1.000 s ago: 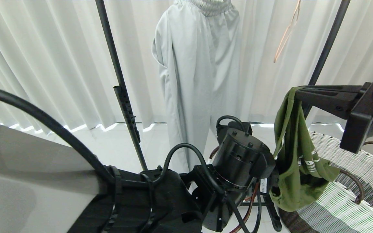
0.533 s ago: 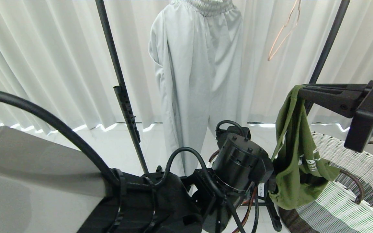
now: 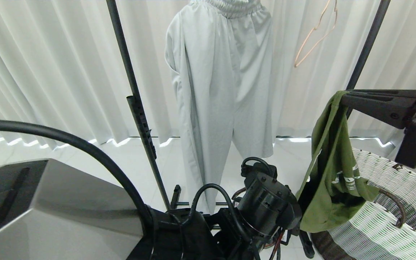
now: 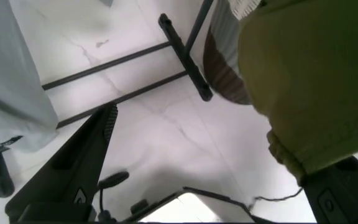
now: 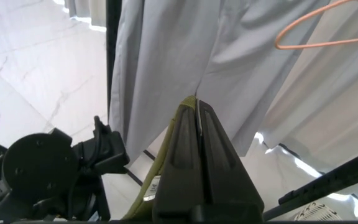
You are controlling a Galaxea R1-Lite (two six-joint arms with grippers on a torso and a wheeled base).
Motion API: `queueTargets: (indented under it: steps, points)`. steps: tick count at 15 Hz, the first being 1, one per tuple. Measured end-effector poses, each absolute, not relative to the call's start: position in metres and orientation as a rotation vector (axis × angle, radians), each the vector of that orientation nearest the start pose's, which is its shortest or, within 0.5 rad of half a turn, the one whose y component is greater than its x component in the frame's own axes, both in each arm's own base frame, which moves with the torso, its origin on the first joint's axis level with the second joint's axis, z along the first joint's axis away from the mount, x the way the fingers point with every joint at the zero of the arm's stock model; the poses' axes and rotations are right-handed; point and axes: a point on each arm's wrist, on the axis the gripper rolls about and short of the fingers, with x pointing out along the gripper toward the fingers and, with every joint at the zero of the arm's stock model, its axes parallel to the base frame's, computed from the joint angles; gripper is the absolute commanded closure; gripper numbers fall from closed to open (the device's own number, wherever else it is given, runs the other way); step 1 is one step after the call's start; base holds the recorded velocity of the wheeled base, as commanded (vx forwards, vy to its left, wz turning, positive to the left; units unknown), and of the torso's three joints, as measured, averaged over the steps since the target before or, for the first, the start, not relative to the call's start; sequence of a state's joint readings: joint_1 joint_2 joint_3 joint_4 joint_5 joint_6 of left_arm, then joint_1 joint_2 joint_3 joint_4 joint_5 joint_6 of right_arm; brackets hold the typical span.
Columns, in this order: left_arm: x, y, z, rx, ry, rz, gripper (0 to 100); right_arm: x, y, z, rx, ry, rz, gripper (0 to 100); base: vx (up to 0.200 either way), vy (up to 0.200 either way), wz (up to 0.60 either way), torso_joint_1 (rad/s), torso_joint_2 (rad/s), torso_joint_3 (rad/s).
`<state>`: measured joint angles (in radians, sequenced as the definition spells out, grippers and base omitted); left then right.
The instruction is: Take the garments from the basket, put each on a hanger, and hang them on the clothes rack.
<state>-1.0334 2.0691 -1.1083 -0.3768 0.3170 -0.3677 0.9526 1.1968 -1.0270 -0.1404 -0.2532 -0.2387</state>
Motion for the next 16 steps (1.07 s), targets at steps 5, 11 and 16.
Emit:
queueTargets:
  steps: [5, 11, 16]
  points:
    - [0.199, -0.331, 0.106, 0.051, 0.565, -0.558, 100, 0.107, 0.14, 0.321, -0.246, -0.059, 0.698, 100, 0.0, 0.0, 0.0, 0.0, 0.0, 0.0]
    - [0.17, -0.306, 0.112, 0.118, 0.543, -0.491, 100, 0.109, 0.14, 0.309, -0.261, -0.019, 0.691, 100, 0.0, 0.0, 0.0, 0.0, 0.0, 0.0]
    - [0.146, -0.249, 0.16, 0.175, 0.534, -0.404, 100, 0.113, 0.139, 0.301, -0.264, 0.008, 0.67, 100, 0.0, 0.0, 0.0, 0.0, 0.0, 0.0]
